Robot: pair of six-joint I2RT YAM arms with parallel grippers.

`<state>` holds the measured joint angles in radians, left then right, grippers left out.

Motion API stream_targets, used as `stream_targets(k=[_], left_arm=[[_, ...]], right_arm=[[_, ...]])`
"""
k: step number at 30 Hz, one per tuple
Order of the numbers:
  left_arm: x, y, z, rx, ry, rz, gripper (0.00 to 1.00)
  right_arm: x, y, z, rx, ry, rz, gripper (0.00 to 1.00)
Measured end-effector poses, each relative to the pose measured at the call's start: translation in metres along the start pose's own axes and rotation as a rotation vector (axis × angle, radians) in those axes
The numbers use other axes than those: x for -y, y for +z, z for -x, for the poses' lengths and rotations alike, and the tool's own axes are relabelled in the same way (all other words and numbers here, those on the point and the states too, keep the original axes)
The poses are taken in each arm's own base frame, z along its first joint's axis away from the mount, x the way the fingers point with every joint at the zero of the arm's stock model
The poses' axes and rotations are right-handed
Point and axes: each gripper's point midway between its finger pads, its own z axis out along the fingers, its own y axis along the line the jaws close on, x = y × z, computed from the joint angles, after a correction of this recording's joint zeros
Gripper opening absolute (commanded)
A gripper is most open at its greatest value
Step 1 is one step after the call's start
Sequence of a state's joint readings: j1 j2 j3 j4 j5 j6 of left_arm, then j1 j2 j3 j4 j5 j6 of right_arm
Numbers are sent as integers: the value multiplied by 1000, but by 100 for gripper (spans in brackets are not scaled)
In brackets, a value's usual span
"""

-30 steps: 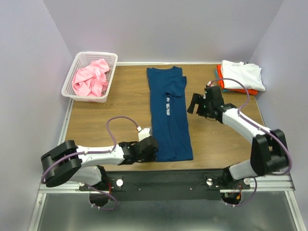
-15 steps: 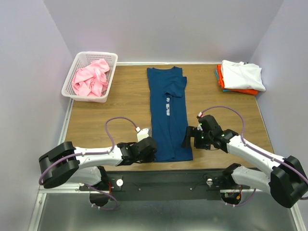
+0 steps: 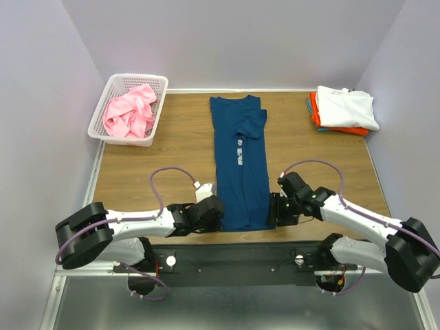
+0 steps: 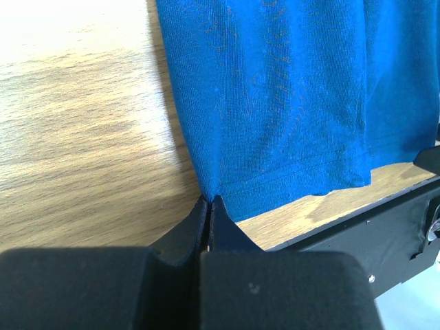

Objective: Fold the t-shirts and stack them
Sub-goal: Fold the tshirt

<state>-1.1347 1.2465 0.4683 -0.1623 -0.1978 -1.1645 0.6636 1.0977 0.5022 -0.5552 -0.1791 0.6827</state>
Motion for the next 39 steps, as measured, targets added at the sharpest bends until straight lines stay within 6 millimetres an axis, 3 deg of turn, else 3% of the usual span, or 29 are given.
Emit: stream_targets(k=[1, 15, 24, 30, 35, 39], left_arm=[[0, 0, 0, 0, 0, 0, 0], [-1, 0, 0, 0, -12, 4, 0], [-5, -5, -3, -2, -17, -2, 0], [-8, -14, -10, -17, -2, -22, 0], [2, -20, -4, -2, 19, -53, 0], [20, -26, 14, 52, 34, -72, 0]], right_arm=[[1, 1, -2, -8, 5, -6, 39], [17, 5, -10, -10, 88, -102, 1], [20, -1, -14, 21, 123, -89, 1], [7, -12, -9, 72, 126, -7, 1], [2, -16, -3, 102, 123, 16, 1], [-7, -24, 17, 174, 125, 23, 1]])
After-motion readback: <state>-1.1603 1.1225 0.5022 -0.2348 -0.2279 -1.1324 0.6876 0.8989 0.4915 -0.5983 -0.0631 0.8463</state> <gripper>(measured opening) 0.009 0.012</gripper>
